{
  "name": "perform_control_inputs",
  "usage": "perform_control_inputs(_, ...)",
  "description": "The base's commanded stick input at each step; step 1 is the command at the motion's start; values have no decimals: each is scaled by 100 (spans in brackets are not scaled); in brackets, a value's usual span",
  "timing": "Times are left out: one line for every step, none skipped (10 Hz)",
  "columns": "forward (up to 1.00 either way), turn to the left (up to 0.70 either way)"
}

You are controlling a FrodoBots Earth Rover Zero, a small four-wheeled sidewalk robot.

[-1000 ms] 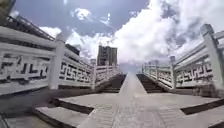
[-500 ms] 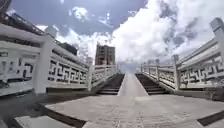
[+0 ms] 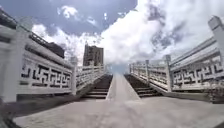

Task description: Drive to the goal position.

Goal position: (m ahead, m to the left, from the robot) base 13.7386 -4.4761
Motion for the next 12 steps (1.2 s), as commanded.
perform_control_inputs(70, 0)
perform_control_inputs(70, 0)
perform_control_inputs(70, 0)
perform_control_inputs(70, 0)
perform_control_inputs(70, 0)
perform_control_inputs(70, 0)
perform_control_inputs(70, 0)
perform_control_inputs(70, 0)
perform_control_inputs(70, 0)
perform_control_inputs(70, 0)
perform_control_inputs(70, 0)
perform_control_inputs(70, 0)
